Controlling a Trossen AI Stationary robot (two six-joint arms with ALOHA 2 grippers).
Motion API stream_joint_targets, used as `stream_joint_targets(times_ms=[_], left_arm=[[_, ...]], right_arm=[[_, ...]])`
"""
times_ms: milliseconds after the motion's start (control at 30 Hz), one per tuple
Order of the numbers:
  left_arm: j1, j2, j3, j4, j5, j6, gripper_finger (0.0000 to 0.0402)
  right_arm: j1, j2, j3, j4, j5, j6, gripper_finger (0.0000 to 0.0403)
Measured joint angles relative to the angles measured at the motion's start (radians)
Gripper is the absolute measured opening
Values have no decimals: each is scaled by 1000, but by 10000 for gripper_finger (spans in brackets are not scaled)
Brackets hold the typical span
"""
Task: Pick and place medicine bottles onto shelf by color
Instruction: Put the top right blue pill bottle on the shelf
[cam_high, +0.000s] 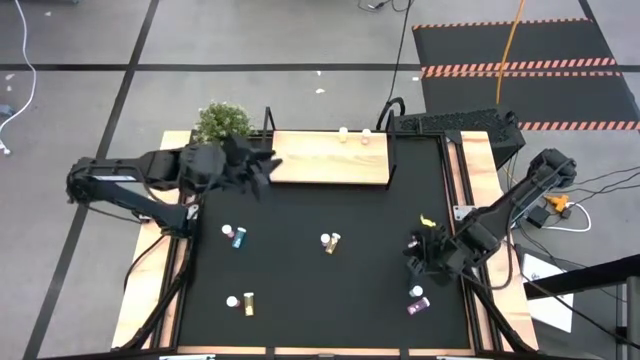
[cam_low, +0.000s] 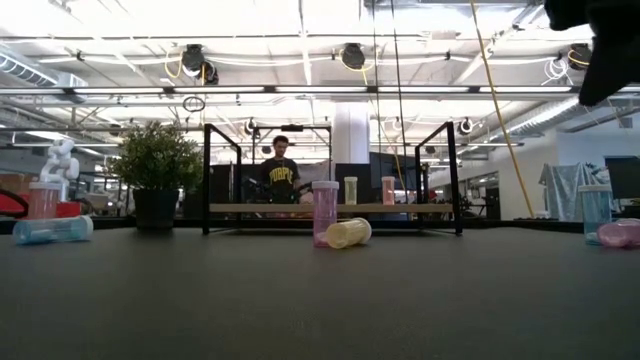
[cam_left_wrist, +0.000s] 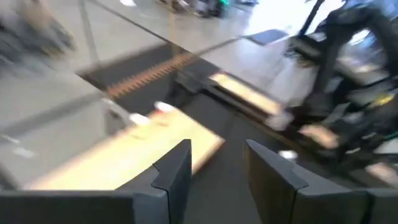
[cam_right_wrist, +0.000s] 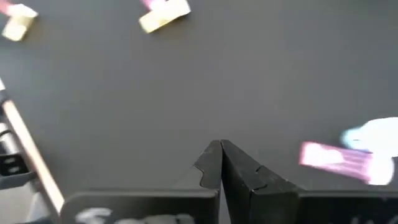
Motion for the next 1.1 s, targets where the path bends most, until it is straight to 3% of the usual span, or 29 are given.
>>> stream_joint_targets(times_ms=[67, 233, 467, 633, 867, 1000, 1100], left_arm=[[-12, 7, 0, -13, -43, 24, 132], [-33, 27, -1, 92, -18, 54, 106], [-58, -67, 31, 300, -7, 244, 90], [-46, -55, 20, 284, -10, 248, 90], [-114, -2, 16, 421, -20, 314, 90], [-205, -4, 16, 413, -169, 375, 79], [-235, 2, 16, 411, -177, 347, 50]], right_arm=[[-52, -19, 24, -47, -21, -56, 0], [-153, -40, 160, -118, -52, -230, 0], [-167, 32, 398, -322, 5, -322, 0], [-167, 75, 360, -364, -8, -292, 0], [-160, 95, 212, -322, -152, -271, 0], [-162, 95, 165, -244, -153, -288, 0], [-158, 97, 164, -78, -83, -295, 0]])
